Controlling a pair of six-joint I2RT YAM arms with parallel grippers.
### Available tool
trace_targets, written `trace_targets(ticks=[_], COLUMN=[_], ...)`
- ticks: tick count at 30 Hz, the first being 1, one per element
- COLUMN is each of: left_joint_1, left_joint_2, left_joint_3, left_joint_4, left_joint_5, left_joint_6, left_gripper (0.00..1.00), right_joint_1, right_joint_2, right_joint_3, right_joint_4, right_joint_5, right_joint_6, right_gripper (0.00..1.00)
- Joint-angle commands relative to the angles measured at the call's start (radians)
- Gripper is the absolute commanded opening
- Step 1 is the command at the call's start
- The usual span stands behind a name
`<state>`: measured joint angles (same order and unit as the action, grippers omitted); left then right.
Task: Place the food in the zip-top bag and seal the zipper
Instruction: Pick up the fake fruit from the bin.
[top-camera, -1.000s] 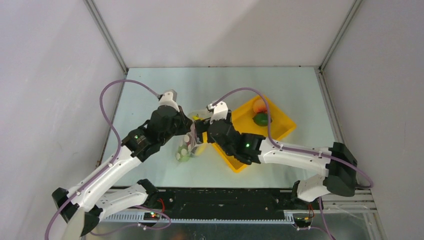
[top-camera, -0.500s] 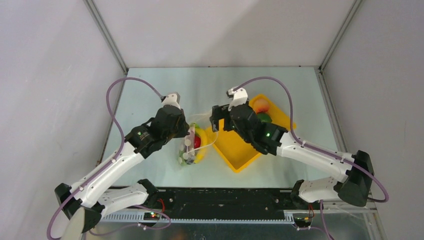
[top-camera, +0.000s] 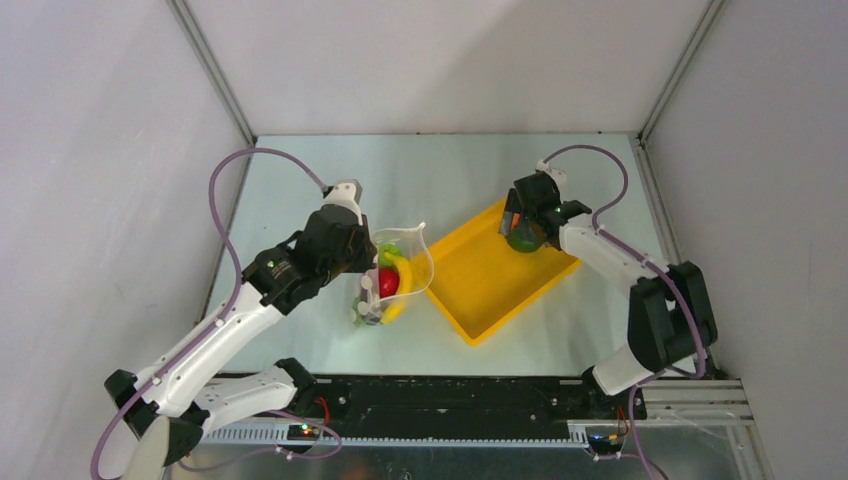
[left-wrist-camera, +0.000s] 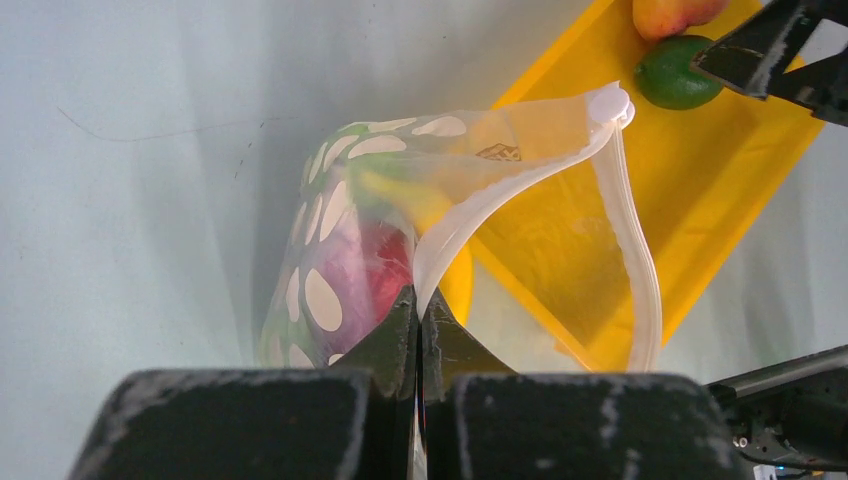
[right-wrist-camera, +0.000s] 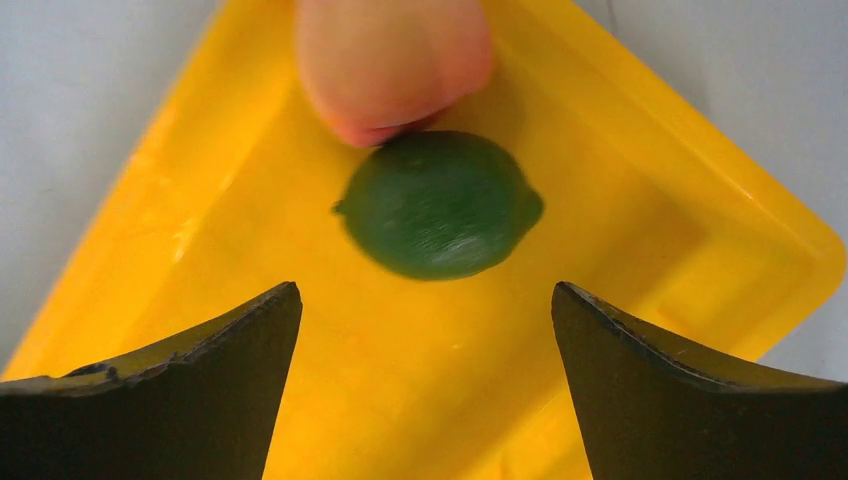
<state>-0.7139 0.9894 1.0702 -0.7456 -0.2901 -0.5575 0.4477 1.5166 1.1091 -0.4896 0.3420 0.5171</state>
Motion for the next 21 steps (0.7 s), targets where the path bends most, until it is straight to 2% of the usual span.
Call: trace_targets(ticks=[1,11,21], left_joint_1=[0.0,0.0,-0.001], left_joint_2=[-0.009,0.004,-0.009], left_joint_3=[0.041,0.042,0.026], left_joint_4=[0.029,0.051,0.064], left_joint_5=[0.026,0.041,0.039], left_joint_6=[0.044,0.059,0.064], left_gripper=[0.0,0.0,0.0], right_joint_1=[-0.075,-0.11,-0.119], right_joint_2=[0.081,0.195,0.223], right_joint_3=[-0.002,0.005,0.006], right_joint_4=[0.003,0.114,0.13], right_joint_5=[-0.037,-0.04,0.072], right_joint_6=[0.025,0.076,0.175], right_gripper=[0.99,1.0,1.0])
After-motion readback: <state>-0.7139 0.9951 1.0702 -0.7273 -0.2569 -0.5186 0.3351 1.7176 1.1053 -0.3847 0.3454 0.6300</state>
